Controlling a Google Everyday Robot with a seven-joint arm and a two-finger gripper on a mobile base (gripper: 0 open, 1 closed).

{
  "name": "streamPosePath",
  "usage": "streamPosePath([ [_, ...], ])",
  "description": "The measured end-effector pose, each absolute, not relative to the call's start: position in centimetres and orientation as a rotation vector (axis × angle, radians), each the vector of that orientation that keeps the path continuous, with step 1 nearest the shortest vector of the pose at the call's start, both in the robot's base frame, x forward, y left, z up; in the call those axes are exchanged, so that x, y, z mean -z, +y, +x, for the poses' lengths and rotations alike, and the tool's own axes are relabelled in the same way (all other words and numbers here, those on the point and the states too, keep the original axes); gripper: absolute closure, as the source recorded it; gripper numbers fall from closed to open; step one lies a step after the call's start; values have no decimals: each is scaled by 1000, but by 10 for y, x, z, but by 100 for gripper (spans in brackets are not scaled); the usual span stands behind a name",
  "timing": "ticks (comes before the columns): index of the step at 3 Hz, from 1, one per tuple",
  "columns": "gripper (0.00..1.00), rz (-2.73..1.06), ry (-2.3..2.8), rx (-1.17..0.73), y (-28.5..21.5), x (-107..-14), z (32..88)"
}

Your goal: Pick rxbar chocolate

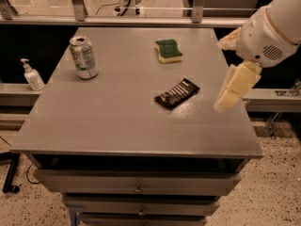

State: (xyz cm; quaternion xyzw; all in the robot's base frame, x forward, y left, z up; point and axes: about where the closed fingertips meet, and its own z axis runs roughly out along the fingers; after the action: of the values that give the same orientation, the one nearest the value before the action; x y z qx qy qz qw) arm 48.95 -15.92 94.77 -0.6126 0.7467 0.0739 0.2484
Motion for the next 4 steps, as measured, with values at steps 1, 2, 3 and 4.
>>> streamPosePath([
  [1,0,-1631,2001,-323,-131,-928,511],
  [2,0,-1591,1972,-417,-109,-906,524],
  [3,0,-1581,1921,-439,-95,-885,537],
  [4,0,-1585,1889,-424,-91,-867,556],
])
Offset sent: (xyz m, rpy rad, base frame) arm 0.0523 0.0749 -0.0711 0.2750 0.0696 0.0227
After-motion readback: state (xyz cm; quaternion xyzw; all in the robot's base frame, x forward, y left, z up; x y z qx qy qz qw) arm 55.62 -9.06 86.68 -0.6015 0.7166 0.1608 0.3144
